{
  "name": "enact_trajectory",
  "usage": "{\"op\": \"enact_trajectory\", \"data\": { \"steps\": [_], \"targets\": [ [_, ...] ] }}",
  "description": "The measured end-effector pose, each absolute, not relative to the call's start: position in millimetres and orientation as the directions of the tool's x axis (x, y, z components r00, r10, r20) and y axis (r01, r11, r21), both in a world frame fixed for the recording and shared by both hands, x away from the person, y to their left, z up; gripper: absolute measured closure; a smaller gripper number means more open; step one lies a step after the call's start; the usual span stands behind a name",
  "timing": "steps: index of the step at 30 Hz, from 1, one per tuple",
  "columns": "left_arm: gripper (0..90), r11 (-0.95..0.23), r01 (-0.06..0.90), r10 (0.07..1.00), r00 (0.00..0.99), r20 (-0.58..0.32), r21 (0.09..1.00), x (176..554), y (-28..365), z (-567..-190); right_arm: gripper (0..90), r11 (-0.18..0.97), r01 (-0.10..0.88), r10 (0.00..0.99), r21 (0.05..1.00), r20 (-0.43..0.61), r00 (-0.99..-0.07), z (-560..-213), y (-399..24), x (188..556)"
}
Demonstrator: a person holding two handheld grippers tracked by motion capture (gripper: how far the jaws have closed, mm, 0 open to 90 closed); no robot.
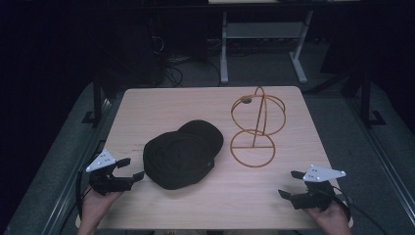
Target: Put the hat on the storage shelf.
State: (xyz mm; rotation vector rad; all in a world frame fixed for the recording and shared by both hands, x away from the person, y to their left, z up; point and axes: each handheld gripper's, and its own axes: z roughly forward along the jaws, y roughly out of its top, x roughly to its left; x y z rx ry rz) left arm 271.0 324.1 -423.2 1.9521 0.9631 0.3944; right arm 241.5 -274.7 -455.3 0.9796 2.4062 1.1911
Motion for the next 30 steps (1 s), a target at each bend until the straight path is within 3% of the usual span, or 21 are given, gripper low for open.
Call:
{"op": "enact_trajectory", "data": {
  "steps": [17, 30],
  "targets": [
    [19.3, -0.291, 0.479, 0.752, 0.649, -0.111, 0.828, 272, 327, -425, 16.2, 0.579, 0.307, 0.444, 0.755, 0.024, -0.896, -413, -196, 258],
    [19.4, -0.275, 0.477, 0.752, 0.648, -0.122, 0.835, 272, 329, -424, 20.8, 0.673, 0.176, 0.269, 0.719, -0.016, -0.963, -393, -120, 288]
  ]
}}
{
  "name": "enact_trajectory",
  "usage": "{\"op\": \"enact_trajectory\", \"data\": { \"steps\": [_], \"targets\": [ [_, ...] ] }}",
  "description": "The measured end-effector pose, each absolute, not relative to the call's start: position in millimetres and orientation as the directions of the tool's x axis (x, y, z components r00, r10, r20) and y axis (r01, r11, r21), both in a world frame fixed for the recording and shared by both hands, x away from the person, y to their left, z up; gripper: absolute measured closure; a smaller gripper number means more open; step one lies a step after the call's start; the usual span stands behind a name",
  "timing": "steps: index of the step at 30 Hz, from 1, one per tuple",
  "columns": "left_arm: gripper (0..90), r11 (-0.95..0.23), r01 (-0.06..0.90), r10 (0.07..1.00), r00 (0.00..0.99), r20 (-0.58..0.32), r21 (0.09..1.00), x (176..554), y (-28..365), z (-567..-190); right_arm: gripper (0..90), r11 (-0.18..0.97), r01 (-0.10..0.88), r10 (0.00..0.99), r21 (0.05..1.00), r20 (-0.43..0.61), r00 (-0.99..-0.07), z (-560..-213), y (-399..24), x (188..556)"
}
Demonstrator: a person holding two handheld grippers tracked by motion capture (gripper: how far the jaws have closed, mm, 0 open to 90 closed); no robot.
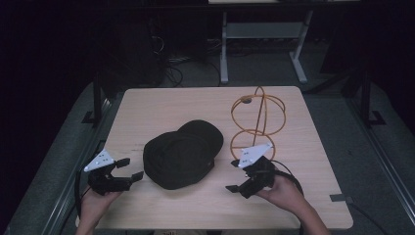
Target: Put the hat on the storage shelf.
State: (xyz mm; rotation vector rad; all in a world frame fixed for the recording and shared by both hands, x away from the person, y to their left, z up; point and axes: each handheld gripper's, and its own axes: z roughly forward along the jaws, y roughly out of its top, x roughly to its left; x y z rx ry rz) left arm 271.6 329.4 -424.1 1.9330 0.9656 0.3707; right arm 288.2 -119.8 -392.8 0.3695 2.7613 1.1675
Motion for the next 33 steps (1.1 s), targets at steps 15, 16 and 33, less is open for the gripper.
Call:
{"op": "enact_trajectory", "data": {
  "steps": [15, 16, 33],
  "targets": [
    [19.5, -0.268, 0.477, 0.748, 0.651, -0.132, 0.837, 273, 330, -425, 39.4, 0.738, 0.081, 0.145, 0.670, -0.041, -0.989, -385, -42, 318],
    [19.5, -0.268, 0.476, 0.747, 0.651, -0.131, 0.837, 273, 330, -425, 40.0, 0.742, 0.084, 0.143, 0.666, -0.035, -0.989, -385, -38, 320],
    [19.8, -0.275, 0.477, 0.741, 0.658, -0.132, 0.835, 274, 329, -425, 59.2, 0.784, 0.023, 0.044, 0.620, -0.019, -0.999, -392, 14, 332]
  ]
}}
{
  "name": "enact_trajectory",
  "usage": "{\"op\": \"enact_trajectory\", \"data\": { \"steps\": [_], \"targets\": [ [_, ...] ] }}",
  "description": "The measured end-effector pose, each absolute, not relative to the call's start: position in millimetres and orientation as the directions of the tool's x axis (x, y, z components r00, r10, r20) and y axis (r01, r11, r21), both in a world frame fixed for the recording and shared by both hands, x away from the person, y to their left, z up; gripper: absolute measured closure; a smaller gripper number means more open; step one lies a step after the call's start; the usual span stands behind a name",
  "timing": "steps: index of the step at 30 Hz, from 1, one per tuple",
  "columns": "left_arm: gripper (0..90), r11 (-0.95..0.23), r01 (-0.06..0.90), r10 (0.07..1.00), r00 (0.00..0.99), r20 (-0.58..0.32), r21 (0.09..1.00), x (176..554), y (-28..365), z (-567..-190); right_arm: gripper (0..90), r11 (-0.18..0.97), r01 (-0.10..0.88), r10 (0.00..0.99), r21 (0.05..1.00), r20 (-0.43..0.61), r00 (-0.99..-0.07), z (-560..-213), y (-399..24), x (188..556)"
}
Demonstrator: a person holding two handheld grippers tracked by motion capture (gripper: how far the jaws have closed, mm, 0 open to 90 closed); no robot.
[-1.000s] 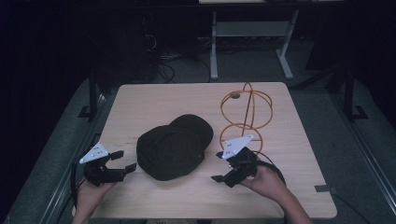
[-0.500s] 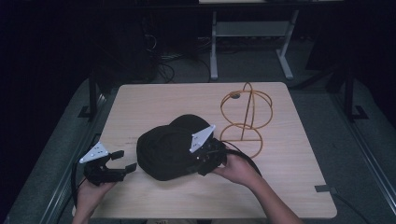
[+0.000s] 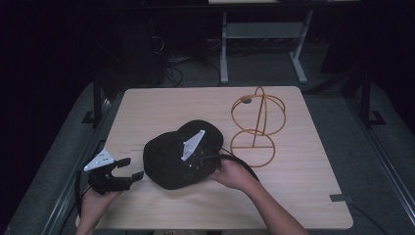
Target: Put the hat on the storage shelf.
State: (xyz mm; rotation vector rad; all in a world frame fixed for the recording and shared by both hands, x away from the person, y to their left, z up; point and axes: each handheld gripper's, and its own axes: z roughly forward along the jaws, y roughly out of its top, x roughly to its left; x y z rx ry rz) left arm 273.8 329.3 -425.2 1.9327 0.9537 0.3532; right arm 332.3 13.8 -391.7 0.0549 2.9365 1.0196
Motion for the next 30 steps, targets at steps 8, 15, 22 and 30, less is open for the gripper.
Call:
{"op": "enact_trajectory", "data": {
  "steps": [8, 15, 22, 30],
  "targets": [
    [19.8, -0.279, 0.472, 0.738, 0.663, -0.128, 0.836, 275, 330, -426, 67.1, 0.817, 0.007, 0.012, 0.577, -0.005, -1.000, -406, 35, 335],
    [19.8, -0.285, 0.476, 0.733, 0.667, -0.131, 0.832, 276, 329, -427, 76.9, 0.834, 0.000, 0.002, 0.552, -0.004, -1.000, -414, 43, 336],
    [20.0, -0.283, 0.477, 0.732, 0.668, -0.134, 0.832, 277, 331, -427, 81.5, 0.826, 0.008, 0.011, 0.563, -0.002, -1.000, -409, 40, 336],
    [20.3, -0.277, 0.477, 0.728, 0.671, -0.142, 0.834, 277, 330, -427, 81.5, 0.779, 0.048, 0.041, 0.625, 0.025, -0.999, -394, 30, 338]
  ]
}}
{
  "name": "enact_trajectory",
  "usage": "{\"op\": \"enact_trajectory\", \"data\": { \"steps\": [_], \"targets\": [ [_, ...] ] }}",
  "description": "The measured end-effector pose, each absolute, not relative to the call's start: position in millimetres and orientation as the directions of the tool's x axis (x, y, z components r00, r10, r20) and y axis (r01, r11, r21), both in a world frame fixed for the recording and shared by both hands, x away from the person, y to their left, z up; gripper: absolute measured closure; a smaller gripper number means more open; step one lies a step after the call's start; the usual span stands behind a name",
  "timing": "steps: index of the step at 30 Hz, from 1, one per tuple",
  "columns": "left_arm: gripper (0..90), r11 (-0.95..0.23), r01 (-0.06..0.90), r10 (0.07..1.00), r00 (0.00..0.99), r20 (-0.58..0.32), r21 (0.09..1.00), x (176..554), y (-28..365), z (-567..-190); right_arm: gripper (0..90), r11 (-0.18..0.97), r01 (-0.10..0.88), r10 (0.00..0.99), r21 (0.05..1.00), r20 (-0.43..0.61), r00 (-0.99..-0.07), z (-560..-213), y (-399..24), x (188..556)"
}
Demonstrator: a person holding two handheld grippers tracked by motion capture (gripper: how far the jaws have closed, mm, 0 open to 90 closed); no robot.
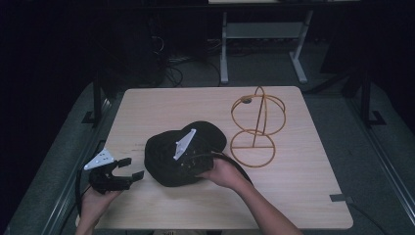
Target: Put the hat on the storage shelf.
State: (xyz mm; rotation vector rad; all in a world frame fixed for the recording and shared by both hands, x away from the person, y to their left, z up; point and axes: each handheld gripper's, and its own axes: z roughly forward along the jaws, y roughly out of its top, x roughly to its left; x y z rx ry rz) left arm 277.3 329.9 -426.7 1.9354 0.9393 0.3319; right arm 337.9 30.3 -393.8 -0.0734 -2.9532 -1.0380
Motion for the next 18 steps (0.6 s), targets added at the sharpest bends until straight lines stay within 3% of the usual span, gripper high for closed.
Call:
{"op": "enact_trajectory", "data": {
  "steps": [18],
  "targets": [
    [20.3, -0.267, 0.448, 0.703, 0.696, -0.145, 0.853, 277, 321, -421, 81.7, 0.693, 0.098, 0.085, 0.715, 0.055, -0.995, -355, 7, 339]
  ]
}}
